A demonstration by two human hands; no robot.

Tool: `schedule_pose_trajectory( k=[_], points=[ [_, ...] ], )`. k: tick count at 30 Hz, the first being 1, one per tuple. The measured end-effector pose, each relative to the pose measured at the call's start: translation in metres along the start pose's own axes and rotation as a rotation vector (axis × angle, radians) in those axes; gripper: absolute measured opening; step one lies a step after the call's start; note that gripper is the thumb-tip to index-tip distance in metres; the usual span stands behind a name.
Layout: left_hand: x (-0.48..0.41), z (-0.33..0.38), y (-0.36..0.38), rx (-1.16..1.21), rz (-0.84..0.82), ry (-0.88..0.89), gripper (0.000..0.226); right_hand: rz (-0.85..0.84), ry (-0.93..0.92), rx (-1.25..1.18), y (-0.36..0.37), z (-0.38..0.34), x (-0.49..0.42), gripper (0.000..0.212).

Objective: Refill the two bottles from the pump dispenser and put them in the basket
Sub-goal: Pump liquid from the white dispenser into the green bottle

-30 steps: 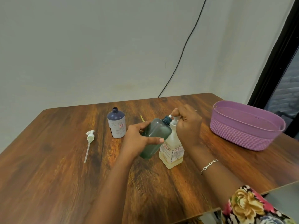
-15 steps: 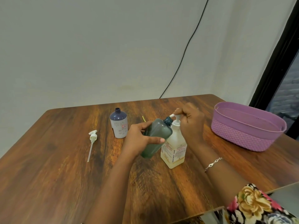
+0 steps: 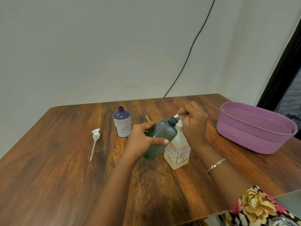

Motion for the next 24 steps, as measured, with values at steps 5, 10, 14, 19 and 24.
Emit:
schedule_pose_trajectory(
  k=[5, 10, 14, 19, 24],
  points=[
    [-0.003, 0.001, 0.001, 0.004, -0.007, -0.002, 0.071, 0.016, -0.063, 0.028, -0.004, -0.009, 0.001, 0.021],
    [-0.006, 0.001, 0.008, 0.005, -0.021, 0.001, 0.072, 0.03, -0.072, 0.054, -0.002, -0.009, 0.01, 0.023],
    [-0.005, 0.004, 0.009, 0.02, -0.025, 0.004, 0.07, 0.008, -0.002, -0.064, -0.007, -0.004, 0.005, 0.026],
    [-0.006, 0.009, 0.007, 0.021, -0.025, 0.019, 0.071, -0.018, 0.035, -0.088, -0.006, 0.001, -0.006, 0.022],
    [-0.008, 0.002, 0.008, 0.009, -0.016, 0.019, 0.071, 0.006, -0.05, -0.005, -0.004, -0.004, 0.007, 0.025]
  ],
)
Point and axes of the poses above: each hand's wrist, its own x-axis away from the middle knuckle, its own y-axis out of the palm, z = x × y, the point moved 10 cm from there along -x, towards the middle knuckle, and after that the axes turned 14 degrees about -y, right-handed, at the moved point
